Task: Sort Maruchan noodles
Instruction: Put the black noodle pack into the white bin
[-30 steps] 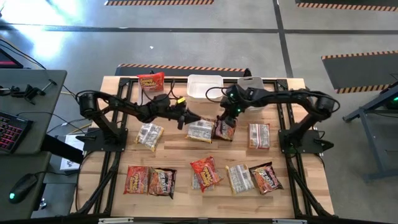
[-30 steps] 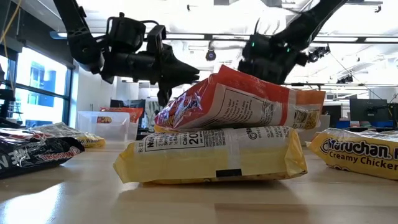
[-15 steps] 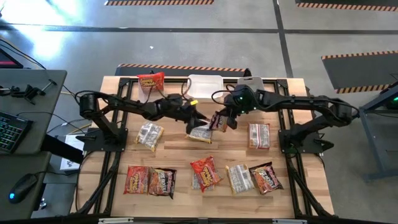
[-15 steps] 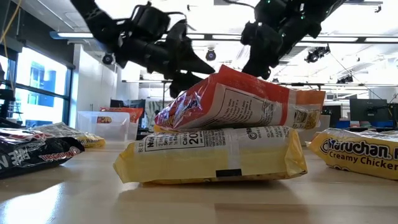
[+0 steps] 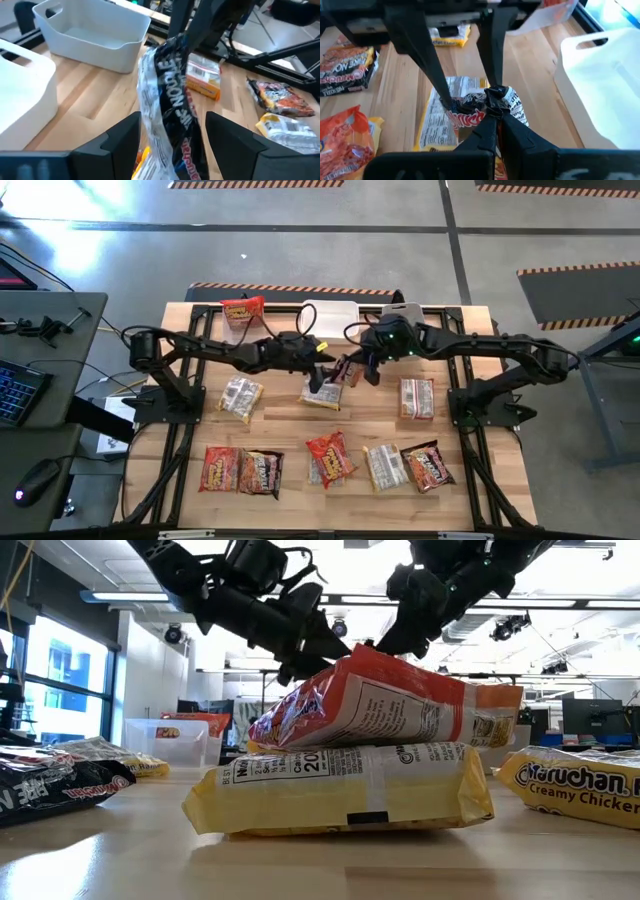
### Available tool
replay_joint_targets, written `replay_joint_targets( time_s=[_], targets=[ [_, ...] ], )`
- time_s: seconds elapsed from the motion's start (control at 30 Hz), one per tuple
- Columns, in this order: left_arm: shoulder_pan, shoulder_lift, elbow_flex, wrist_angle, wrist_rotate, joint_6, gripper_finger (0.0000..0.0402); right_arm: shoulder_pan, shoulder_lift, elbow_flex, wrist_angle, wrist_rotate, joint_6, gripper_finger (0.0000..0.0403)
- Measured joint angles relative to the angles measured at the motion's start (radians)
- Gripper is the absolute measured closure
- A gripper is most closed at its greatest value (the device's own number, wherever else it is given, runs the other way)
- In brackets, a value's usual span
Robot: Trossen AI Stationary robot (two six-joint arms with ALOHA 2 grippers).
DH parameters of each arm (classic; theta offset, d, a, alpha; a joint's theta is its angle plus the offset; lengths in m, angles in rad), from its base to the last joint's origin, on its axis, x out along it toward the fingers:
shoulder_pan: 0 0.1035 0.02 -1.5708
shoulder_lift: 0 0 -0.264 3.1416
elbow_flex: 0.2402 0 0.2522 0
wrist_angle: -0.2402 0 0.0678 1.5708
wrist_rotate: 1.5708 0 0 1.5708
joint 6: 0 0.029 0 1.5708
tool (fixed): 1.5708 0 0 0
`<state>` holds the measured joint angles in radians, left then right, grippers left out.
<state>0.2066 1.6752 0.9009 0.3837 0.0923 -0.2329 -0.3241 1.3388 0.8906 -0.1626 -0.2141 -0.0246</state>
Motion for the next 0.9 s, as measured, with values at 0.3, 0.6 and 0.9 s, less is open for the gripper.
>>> replay_joint_targets(
  time_s=[0.3, 0.6, 0.9],
  targets=[
    [0.0, 0.031, 0.036, 0.019, -0.001, 0.0, 0.0188, 0.0, 0.0, 0.0, 0.057, -0.005, -0.002, 0.0403],
    [0.006, 0.05, 0.104, -0.051, 0.043, 0.032, 0.02, 0.0, 0.0, 0.001, 0.084, -0.024, -0.002, 0.0403],
    [0.029, 0.05, 0.104, -0.049, 0.057, 0.057, 0.029, 0.0, 0.0, 0.001, 0.107, -0.034, -0.016, 0.0403]
  ],
)
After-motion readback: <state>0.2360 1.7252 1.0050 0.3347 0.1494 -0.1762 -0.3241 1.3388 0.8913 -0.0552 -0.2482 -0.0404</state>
